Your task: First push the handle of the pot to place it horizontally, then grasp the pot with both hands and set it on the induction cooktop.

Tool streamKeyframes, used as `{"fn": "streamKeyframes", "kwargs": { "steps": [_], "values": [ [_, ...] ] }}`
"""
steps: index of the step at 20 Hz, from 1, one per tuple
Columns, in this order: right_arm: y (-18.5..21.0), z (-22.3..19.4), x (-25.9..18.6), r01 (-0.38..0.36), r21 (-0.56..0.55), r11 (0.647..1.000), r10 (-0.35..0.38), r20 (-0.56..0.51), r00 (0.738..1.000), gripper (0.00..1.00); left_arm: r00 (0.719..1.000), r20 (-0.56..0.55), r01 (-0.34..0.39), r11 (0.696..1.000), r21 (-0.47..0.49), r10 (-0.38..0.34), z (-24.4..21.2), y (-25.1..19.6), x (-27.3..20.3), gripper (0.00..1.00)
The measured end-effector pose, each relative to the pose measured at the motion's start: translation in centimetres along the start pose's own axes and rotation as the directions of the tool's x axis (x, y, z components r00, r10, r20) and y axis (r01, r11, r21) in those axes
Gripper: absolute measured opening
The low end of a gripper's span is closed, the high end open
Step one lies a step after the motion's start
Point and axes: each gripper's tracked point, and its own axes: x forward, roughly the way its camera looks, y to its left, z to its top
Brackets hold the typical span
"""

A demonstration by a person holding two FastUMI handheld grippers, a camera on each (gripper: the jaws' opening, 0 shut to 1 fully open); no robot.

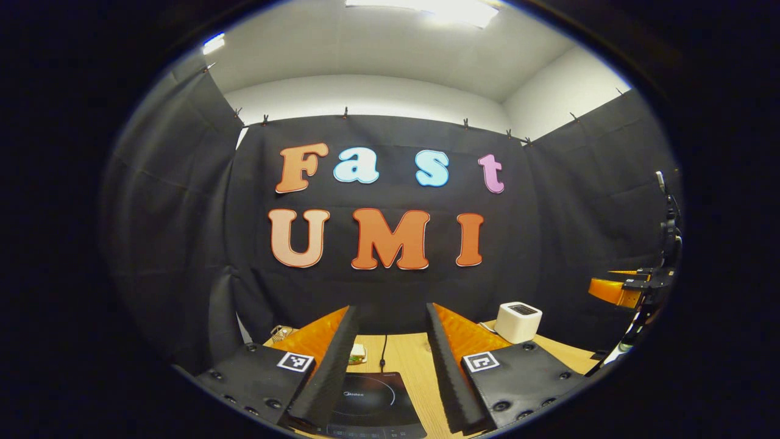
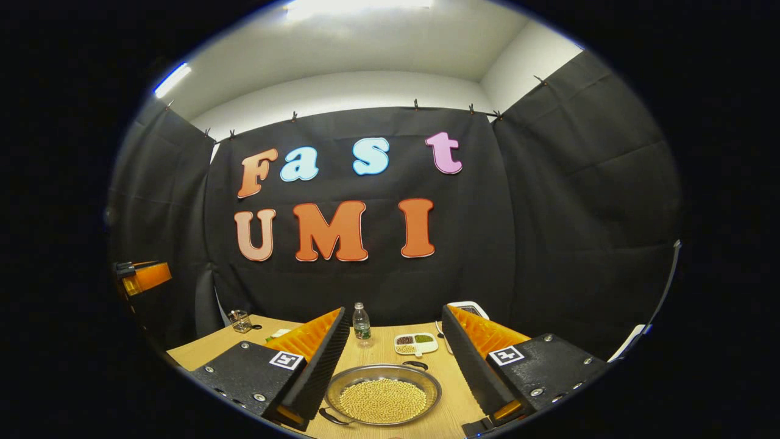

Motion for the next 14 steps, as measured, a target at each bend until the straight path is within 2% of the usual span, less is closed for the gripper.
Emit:
{"fn": "streamKeyframes", "kwargs": {
  "steps": [3, 5, 7, 8, 12, 14],
  "values": [
    [-0.3, -2.0, 0.0, 0.002, 0.014, 1.0, -0.002, -0.038, 0.999, 0.94, 1.0, 0.005, 0.0, 1.0, -0.012, 0.0, 0.2, 0.3, -0.2, 0.81],
    [-0.6, -3.7, 0.0, 0.008, 0.01, 1.0, -0.008, -0.069, 0.998, 0.82, 1.0, 0.005, -0.005, 1.0, -0.014, 0.005, 0.1, 0.7, -0.4, 0.83],
    [-0.5, -5.8, -0.1, 0.004, -0.008, 1.0, -0.004, -0.111, 0.994, 0.76, 1.0, 0.002, -0.012, 1.0, -0.011, 0.013, -0.1, 0.9, -0.6, 0.89],
    [-0.4, -7.0, -0.2, -0.002, -0.017, 1.0, 0.0, -0.132, 0.991, 0.7, 1.0, 0.002, -0.019, 1.0, -0.009, 0.019, -0.2, 1.2, -0.6, 0.91],
    [0.2, -11.5, -0.3, -0.018, -0.018, 1.0, 0.013, -0.225, 0.974, 0.52, 1.0, -0.016, -0.009, 1.0, -0.023, 0.009, -1.0, 1.4, -0.6, 0.94],
    [0.4, -13.7, -0.2, -0.025, -0.004, 1.0, 0.023, -0.275, 0.961, 0.47, 1.0, -0.025, -0.011, 0.999, -0.03, 0.01, -1.4, 1.9, -0.5, 0.96]
  ]
}}
